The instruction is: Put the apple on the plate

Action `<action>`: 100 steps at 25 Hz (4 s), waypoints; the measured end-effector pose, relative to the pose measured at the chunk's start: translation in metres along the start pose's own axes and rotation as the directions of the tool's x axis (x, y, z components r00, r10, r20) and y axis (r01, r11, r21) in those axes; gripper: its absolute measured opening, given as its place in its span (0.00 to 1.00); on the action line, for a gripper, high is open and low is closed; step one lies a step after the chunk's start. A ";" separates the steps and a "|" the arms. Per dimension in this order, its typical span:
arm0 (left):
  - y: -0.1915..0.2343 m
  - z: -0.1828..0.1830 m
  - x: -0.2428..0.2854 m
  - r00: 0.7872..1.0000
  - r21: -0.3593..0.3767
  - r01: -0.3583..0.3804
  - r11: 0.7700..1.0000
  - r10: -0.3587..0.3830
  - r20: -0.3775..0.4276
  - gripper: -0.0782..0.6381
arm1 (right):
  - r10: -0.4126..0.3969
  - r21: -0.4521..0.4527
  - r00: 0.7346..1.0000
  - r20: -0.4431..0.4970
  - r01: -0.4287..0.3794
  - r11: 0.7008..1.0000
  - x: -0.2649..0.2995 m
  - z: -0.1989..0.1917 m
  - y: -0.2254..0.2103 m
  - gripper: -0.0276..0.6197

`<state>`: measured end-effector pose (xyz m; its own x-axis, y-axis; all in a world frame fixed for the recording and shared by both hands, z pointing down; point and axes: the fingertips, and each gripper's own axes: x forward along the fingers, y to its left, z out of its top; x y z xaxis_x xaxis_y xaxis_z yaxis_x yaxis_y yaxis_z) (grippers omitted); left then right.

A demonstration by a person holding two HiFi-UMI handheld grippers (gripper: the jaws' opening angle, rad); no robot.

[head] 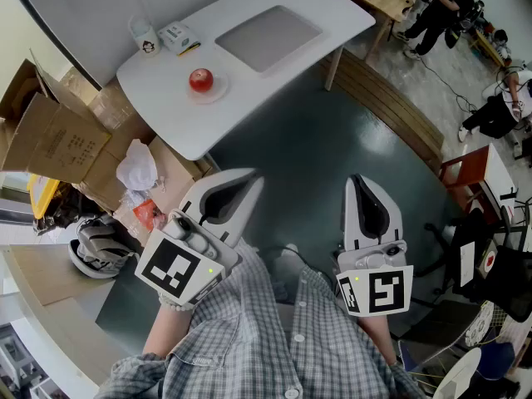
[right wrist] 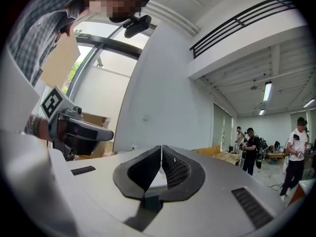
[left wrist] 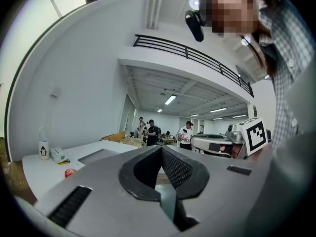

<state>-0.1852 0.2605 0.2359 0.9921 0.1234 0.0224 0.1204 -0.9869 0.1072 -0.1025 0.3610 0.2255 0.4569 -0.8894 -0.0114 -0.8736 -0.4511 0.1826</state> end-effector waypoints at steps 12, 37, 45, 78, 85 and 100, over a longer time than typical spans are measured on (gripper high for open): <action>0.016 0.002 -0.016 1.000 -0.007 -0.005 1.000 0.005 0.018 0.12 | 0.002 0.010 1.000 0.008 -0.002 1.000 0.004 0.004 0.017 0.08; 0.040 0.004 0.006 0.998 -0.007 -0.049 0.999 0.050 0.025 0.12 | 0.012 0.040 1.000 -0.011 -0.011 0.999 0.038 -0.013 -0.013 0.08; 0.050 0.011 0.055 0.994 0.001 -0.103 0.995 0.103 0.029 0.12 | 0.073 0.046 0.997 -0.002 -0.073 0.996 0.074 -0.019 -0.054 0.08; 0.047 0.014 0.218 0.986 0.000 -0.165 0.986 0.165 0.029 0.12 | 0.167 0.060 0.986 0.015 -0.168 0.984 0.136 -0.058 -0.193 0.08; 0.086 0.014 0.230 0.982 -0.024 -0.185 0.982 0.186 0.029 0.12 | 0.188 0.033 0.982 -0.006 -0.187 0.982 0.175 -0.061 -0.190 0.08; 0.211 0.022 0.260 0.972 -0.025 -0.236 0.971 0.236 -0.011 0.12 | 0.269 0.024 0.962 -0.040 -0.268 0.963 0.312 -0.062 -0.173 0.08</action>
<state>0.0992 0.0823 0.2428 0.9920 -0.1120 0.0577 -0.1184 -0.9852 0.1235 0.2021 0.1662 0.2517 0.2114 -0.9743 0.0775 -0.9679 -0.1977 0.1550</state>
